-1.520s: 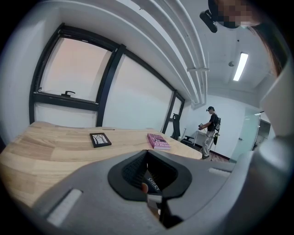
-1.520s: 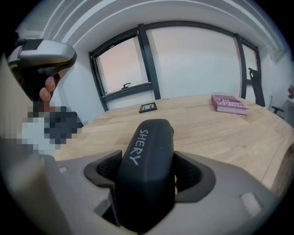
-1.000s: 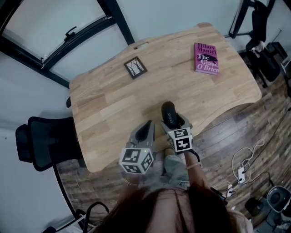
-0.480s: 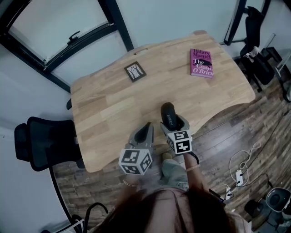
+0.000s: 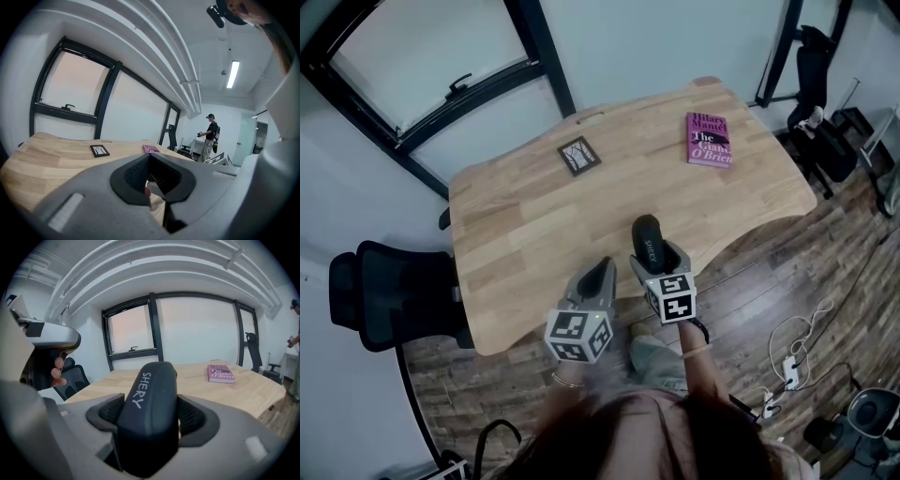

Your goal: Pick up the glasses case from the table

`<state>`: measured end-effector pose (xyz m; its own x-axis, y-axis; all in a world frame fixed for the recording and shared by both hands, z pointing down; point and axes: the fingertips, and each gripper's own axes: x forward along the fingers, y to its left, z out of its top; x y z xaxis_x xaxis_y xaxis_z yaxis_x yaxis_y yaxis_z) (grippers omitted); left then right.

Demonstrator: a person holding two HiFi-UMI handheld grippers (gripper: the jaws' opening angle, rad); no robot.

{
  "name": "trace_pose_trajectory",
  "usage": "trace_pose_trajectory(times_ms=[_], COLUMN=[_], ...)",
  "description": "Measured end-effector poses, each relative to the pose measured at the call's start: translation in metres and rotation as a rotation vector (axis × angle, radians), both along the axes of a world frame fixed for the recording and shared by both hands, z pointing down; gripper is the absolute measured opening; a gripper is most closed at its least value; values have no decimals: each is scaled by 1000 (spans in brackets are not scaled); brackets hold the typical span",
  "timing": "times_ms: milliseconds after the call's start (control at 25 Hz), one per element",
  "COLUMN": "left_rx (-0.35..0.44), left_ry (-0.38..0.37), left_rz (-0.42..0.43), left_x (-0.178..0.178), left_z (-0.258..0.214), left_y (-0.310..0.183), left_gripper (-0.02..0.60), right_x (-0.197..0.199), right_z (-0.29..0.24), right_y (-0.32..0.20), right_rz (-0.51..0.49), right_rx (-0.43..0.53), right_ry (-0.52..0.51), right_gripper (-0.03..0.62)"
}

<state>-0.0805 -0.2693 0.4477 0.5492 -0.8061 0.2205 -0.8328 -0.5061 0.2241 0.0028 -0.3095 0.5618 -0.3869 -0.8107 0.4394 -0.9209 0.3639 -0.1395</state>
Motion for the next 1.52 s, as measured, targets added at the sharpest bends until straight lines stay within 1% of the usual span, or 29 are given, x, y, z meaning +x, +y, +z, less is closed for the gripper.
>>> trace_pose_trajectory(times_ms=[480, 1040, 1520], left_rx=[49, 120, 162], left_ry=[-15, -33, -49], left_rz=[-1, -22, -22], left_x=[-9, -16, -16], left_z=[-16, -39, -53], left_y=[33, 75, 114], left_gripper=[9, 9, 9], right_x=[-5, 2, 7], right_z=[-27, -65, -95], right_y=[36, 81, 119], right_rz=[-8, -8, 0], right_rx=[60, 145, 215], right_ry=[5, 5, -5], right_gripper=[353, 351, 351])
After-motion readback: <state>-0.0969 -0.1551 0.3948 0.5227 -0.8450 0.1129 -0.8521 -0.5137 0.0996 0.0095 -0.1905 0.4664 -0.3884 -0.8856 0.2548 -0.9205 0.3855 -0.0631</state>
